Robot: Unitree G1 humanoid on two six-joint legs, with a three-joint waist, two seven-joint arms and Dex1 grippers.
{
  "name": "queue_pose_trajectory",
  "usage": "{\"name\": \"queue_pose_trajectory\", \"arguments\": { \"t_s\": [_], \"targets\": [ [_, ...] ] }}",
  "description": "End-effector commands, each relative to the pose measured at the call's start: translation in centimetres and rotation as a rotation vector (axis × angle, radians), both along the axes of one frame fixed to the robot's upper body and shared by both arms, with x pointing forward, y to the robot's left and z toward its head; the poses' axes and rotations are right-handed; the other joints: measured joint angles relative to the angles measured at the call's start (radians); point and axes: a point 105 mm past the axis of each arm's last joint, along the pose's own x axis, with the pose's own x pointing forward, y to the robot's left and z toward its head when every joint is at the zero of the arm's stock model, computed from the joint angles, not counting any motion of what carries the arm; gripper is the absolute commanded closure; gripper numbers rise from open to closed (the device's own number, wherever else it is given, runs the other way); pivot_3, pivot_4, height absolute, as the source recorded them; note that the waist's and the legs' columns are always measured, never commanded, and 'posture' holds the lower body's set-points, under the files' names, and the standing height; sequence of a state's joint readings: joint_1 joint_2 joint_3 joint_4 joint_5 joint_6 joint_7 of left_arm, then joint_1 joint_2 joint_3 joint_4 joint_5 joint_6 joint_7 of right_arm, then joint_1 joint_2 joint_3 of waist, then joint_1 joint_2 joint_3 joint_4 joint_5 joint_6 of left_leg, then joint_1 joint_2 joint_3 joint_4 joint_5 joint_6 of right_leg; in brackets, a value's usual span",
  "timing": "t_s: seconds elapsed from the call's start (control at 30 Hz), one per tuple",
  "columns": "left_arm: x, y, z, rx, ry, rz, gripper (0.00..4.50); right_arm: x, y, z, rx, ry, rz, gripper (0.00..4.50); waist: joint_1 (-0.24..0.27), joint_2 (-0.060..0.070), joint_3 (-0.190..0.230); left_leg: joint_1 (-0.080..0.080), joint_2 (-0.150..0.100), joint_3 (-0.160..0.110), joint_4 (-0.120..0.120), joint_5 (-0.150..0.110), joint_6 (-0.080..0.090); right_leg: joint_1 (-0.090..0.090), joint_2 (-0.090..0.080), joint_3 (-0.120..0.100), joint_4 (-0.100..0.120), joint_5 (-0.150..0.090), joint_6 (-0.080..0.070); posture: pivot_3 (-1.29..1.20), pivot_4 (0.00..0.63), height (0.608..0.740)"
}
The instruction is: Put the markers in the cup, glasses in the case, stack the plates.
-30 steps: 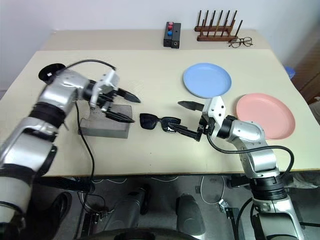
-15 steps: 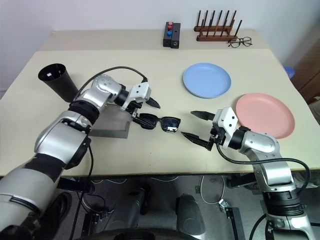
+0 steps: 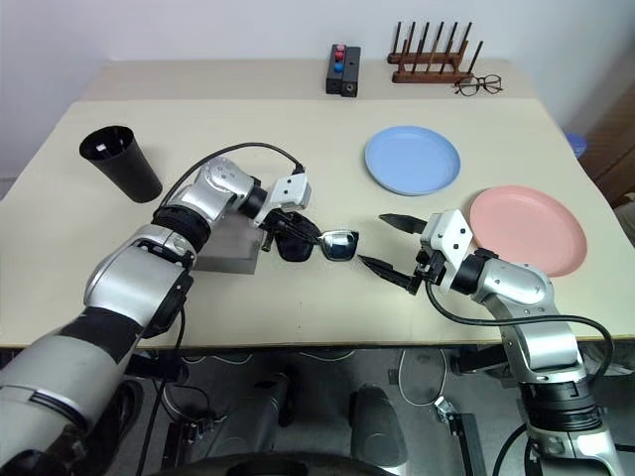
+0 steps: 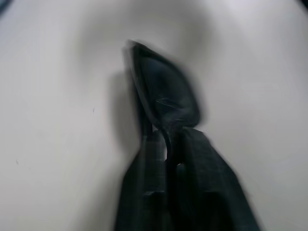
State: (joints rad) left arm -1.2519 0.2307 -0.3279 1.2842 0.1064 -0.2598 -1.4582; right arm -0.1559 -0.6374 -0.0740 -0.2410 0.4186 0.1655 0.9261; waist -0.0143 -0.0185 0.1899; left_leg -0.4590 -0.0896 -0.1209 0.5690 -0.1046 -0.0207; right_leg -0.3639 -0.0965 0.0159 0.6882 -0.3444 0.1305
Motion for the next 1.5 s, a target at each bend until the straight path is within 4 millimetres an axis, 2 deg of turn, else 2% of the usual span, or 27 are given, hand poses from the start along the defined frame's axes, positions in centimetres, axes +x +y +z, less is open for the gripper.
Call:
{"name": "queue_pose_trajectory", "arguments": {
  "t_s": [0.03,0.13,0.23,0.43,0.7,0.93,1.03,1.3,1.5],
  "targets": [
    [0.0,0.4,-0.9,0.035,0.016,0.019,4.48,0.1,0.7,1.3,0.013,-0.062,0.021,0.58,0.0,0.0,0.0,0.0,0.0,-0.001,0.002,0.0,0.0,0.001,0.0,-0.001,0.0,0.0,0.0,0.0,0.15,0.74],
    [-0.2,0.5,-0.4,0.021,0.053,0.013,4.48,0.3,0.7,1.3,0.013,-0.063,0.022,0.58,-0.001,0.0,0.0,0.0,0.0,-0.003,0.005,-0.001,0.001,0.003,0.0,-0.002,0.0,0.0,0.0,0.0,0.15,0.74],
    [-0.4,0.5,1.0,-0.022,0.142,0.015,4.48,0.4,0.9,1.4,0.017,-0.065,0.028,0.58,-0.003,0.0,0.0,-0.001,0.0,-0.004,0.005,-0.001,0.001,0.003,0.0,-0.003,-0.001,0.0,0.0,0.0,0.15,0.74],
    [0.3,1.5,5.3,-0.108,0.199,0.085,4.48,0.5,1.2,1.4,0.019,-0.067,0.039,0.58,-0.007,0.0,0.001,-0.003,0.0,-0.004,0.005,-0.001,0.001,0.0,0.001,-0.003,0.0,0.0,0.0,0.0,0.15,0.74],
    [0.9,5.4,7.9,-0.093,0.14,0.166,4.48,0.8,1.4,1.4,0.02,-0.07,0.053,0.58,-0.005,0.0,0.001,-0.004,0.0,-0.005,0.005,-0.001,0.001,0.0,0.001,-0.003,0.0,0.0,0.001,0.0,0.15,0.74],
    [-0.1,9.6,10.0,-0.131,0.124,0.207,4.48,0.8,1.9,1.3,0.025,-0.065,0.075,0.58,-0.007,0.001,0.001,-0.004,0.0,-0.005,0.005,-0.001,0.001,-0.001,0.0,-0.003,0.0,0.0,0.0,0.0,0.15,0.74],
    [-0.9,11.2,10.3,-0.129,0.146,0.226,4.48,0.7,1.9,1.2,0.024,-0.064,0.077,0.58,-0.007,0.001,0.001,-0.004,0.0,-0.005,0.004,-0.001,0.001,-0.001,0.0,-0.002,0.0,0.0,0.0,0.0,0.15,0.74],
    [-3.3,15.5,8.7,-0.046,0.112,0.209,4.48,0.9,2.0,1.4,0.03,-0.061,0.088,0.58,-0.002,0.001,0.002,-0.004,0.0,-0.005,0.004,-0.002,0.001,-0.006,0.0,0.0,0.0,0.0,-0.001,0.0,0.15,0.74],
    [-4.0,18.4,6.5,0.013,0.071,0.232,4.48,0.6,2.1,1.2,0.025,-0.049,0.107,0.58,-0.001,0.001,0.002,-0.004,0.0,-0.004,0.004,-0.002,0.001,-0.007,-0.001,0.0,0.0,0.0,-0.001,0.0,0.15,0.74]
  ]
}}
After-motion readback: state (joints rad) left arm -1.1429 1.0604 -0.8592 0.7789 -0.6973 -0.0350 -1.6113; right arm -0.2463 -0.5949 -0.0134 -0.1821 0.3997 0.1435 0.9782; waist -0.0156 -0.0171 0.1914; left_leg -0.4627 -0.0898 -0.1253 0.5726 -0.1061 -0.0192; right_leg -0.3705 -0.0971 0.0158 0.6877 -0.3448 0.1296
